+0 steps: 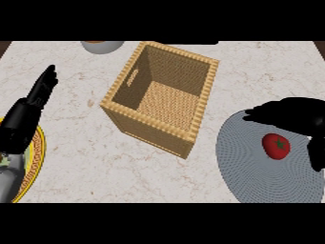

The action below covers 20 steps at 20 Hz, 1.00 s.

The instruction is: Pick the tomato from the placemat and place it in the basket

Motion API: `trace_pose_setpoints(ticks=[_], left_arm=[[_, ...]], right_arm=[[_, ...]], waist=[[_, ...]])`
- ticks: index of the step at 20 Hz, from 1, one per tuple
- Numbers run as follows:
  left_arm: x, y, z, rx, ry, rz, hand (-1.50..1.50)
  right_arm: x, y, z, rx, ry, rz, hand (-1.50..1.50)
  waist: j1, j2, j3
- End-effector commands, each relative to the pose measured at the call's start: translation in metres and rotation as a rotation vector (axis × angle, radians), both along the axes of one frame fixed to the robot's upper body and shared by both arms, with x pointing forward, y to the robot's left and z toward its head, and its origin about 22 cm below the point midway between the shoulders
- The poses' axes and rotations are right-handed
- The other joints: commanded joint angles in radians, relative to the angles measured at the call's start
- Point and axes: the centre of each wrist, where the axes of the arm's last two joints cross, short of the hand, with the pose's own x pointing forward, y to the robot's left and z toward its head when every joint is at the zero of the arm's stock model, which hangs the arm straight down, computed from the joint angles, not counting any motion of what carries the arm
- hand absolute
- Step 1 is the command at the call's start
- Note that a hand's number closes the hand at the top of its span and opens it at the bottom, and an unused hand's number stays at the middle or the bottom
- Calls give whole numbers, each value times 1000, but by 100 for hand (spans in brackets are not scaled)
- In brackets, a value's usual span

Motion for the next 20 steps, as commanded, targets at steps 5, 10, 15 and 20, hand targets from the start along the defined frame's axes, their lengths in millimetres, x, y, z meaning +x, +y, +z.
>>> trace_pose_setpoints(ticks=[5,10,15,20], left_arm=[[1,14,-7,3,4,13,0],[-6,-3,-7,-3,7,-11,0],[-4,14,-20,18,1,17,0],[8,-3,-5,3,10,0,0]], right_arm=[[11,-12,-18,16,8,15,-150],[5,-26,-41,35,-23,34,-150],[-6,-18,-53,58,-25,24,-150],[7,-23,-63,64,-15,8,-150]], waist=[[-4,-1,-1],[-3,-2,0],[-7,-2,-1],[-5,-1,0]])
